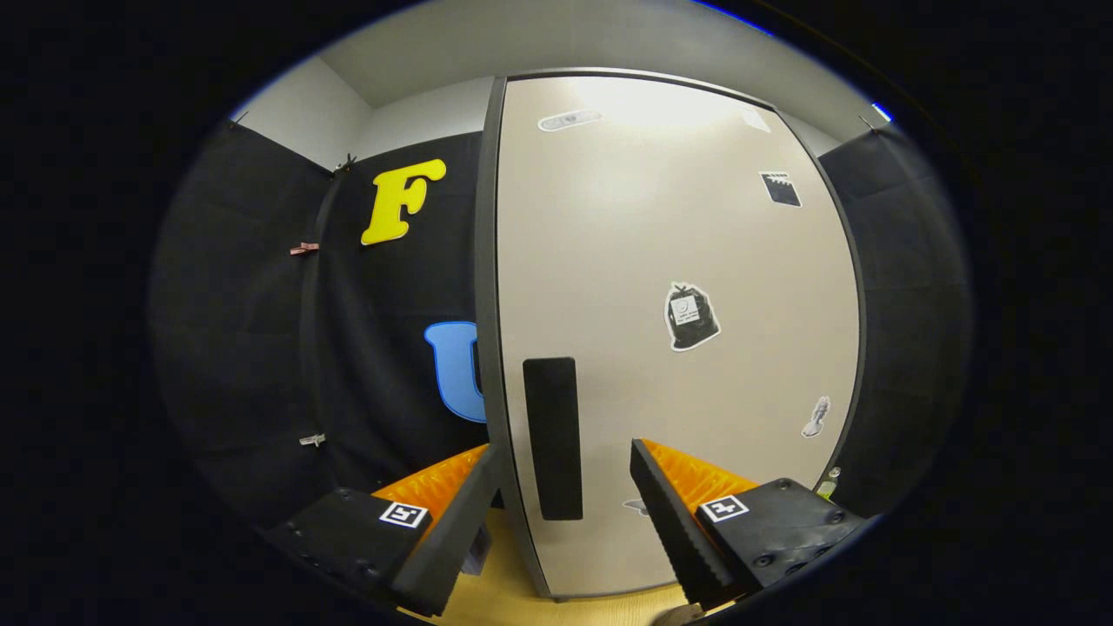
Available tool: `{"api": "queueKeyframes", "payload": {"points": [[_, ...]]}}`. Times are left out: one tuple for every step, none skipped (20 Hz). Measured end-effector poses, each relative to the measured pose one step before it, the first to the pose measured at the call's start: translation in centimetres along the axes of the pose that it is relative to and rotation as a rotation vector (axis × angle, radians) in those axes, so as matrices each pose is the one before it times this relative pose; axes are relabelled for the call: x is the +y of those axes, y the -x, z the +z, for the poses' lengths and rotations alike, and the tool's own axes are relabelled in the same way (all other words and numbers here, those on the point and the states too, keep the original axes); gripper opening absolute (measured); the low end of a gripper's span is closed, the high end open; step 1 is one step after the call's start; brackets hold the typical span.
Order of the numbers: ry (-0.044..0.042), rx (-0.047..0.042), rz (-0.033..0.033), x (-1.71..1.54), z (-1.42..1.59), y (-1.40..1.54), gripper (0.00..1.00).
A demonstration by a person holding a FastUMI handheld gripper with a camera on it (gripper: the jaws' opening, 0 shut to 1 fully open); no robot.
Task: Open the shoe cabinet door, grab the shoes and put them into the shoe cabinet, then close the shoe cabinet door.
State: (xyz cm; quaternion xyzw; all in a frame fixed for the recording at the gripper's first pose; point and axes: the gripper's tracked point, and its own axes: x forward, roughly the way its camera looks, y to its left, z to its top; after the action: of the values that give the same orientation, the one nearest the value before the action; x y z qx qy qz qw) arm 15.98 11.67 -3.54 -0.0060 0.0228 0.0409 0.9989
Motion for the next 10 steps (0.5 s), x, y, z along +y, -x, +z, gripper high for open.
{"api": "queueKeyframes", "payload": {"points": [[-0.00063, 0.00691, -0.00257, 0.058, -0.308, -0.558, 0.98], [0.0007, 0.00361, -0.00351, 0.039, -0.206, -0.352, 0.96], [0.00115, 0.00126, -0.00341, -0.005, -0.164, -0.354, 0.91], [0.00156, 0.00054, -0.0071, -0.113, -0.065, -0.323, 0.91], [-0.00052, -0.00004, -0.00824, -0.141, -0.11, -0.273, 0.9], [-0.00286, 0.00069, -0.00638, -0.097, -0.06, -0.286, 0.9], [-0.00357, 0.00136, -0.00881, -0.18, -0.022, -0.268, 0.9], [-0.00353, 0.00211, -0.00463, -0.069, -0.042, -0.04, 0.85], [-0.00223, 0.00047, -0.00741, -0.149, -0.06, -0.214, 0.76], [-0.00154, 0.00045, 0.00178, 0.125, 0.0, -0.088, 0.73]]}}
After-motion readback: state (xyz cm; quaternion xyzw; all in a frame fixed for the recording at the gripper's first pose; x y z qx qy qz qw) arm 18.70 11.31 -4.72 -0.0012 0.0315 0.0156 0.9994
